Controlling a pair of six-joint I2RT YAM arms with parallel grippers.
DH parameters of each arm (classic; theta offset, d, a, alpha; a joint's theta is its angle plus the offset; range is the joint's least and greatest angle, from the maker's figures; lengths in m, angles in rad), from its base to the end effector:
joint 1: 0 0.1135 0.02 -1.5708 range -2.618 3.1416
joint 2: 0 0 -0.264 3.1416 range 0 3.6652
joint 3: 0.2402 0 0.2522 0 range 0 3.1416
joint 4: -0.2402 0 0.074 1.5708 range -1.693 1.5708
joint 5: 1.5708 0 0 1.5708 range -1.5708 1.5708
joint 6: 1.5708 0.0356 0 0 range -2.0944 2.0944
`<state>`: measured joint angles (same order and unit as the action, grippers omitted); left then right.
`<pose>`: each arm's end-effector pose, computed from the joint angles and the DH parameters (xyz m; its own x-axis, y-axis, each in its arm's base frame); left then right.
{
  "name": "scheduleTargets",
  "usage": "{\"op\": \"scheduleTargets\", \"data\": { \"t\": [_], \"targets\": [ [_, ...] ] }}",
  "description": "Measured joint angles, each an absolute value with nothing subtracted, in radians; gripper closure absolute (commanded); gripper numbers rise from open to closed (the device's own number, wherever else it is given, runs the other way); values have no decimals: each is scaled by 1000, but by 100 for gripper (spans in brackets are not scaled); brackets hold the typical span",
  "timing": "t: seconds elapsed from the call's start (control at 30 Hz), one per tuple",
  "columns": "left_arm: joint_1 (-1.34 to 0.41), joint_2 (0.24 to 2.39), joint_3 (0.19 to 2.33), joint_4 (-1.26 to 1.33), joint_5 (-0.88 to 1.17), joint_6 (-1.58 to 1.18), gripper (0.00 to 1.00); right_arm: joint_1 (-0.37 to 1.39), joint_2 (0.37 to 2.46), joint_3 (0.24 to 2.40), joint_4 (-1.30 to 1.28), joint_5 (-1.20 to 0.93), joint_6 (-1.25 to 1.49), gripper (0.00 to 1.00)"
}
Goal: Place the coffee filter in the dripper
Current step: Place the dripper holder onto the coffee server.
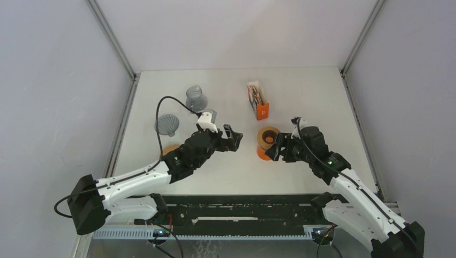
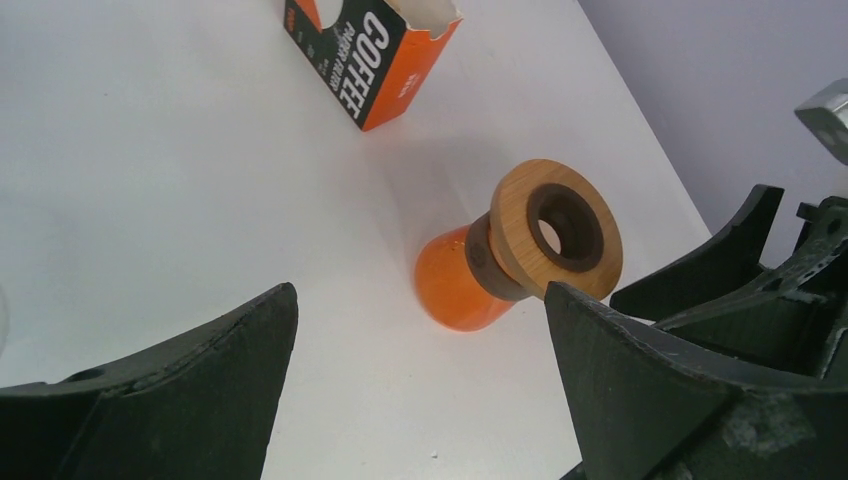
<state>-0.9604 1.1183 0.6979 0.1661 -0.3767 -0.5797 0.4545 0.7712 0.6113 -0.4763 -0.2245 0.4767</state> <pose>0.1577 -0.2026 0.2788 -0.4262 -0.2793 -0.8604 0.3878 0.8029 -0.4527 0.1488 0.0815 0.2531 -0.7445 0.1341 -0.6540 -0.2783 0.8281 0.4866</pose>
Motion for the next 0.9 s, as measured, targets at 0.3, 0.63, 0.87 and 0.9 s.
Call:
{"op": "scheduleTargets", "data": {
  "t": [0.3,0.63,0.87,0.9],
  "targets": [
    [-939,1033,646,118,-416,-580,2,522,863,624,-474,-167,478,17],
    [-926,1019,635,102,-417,-580,2,532,925,657,-426,-144,477,16],
    [-920,1019,635,101,-417,-580,2,532,949,671,-407,-121,476,16],
    [-920,1019,635,101,-417,-580,2,532,950,672,-406,-118,476,16]
  ]
}}
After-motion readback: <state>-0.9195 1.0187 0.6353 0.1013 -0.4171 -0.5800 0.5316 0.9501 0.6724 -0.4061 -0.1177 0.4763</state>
